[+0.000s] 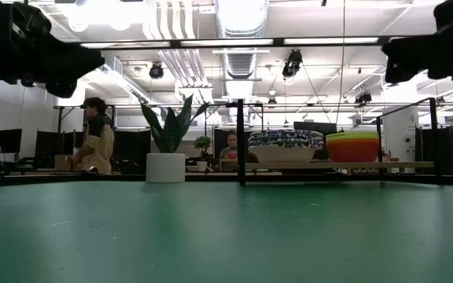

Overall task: Place and stack bowls onto a shelf
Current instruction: Return to Home Position

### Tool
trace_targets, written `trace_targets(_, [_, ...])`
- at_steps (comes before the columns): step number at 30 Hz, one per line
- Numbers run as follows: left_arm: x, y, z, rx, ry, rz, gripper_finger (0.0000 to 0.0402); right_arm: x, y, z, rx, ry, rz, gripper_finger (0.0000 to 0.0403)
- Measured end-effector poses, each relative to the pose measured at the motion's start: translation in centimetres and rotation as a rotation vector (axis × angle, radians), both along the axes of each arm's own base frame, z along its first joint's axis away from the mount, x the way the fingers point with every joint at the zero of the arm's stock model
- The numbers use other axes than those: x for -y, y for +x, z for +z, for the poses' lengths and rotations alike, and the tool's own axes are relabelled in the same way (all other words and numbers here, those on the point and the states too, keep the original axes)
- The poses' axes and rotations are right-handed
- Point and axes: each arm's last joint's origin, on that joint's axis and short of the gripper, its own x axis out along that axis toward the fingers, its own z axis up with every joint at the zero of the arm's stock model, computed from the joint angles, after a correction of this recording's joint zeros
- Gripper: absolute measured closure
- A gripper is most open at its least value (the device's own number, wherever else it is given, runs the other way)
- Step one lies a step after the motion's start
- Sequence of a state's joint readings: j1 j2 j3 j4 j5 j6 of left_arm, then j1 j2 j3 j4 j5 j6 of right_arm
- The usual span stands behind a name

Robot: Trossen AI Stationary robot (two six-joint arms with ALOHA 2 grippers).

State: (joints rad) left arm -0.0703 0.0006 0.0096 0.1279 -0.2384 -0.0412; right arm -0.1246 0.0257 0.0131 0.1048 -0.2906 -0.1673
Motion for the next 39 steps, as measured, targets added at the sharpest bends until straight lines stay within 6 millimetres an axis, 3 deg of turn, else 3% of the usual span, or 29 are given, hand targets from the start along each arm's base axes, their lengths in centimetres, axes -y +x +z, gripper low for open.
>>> trace_targets(5, [-0.04,0.12,-0.20,-0.027,0.008,0.017,0.0327,-0.13,0.02,-0.27,-0.033,0.020,0.051,0.0355])
trace_targets(13, [-0.62,-0.03,-0.26,-0.049,-0.016,0.222,0.0327,0.13,0.19,-0.67,-0.089,0.138,-0.030,0.0364])
trace_targets(17, [-0.62,-0.01,-0.27,-0.051,-0.016,0.224,0.0327,0.19,0.21,-0.70,-0.093,0.151,-0.049,0.0364])
trace_targets(23, [-0.62,0.00,-0.29,-0.054,-0.015,0.224,0.0327,0.19,0.21,-0.67,-0.112,0.317,-0.038,0.0365])
trace_targets(39, [-0.62,-0.01,-0.25,-0.053,-0.016,0.223,0.0327,0.19,0.21,-0.70,-0.115,0.334,-0.038,0.0365])
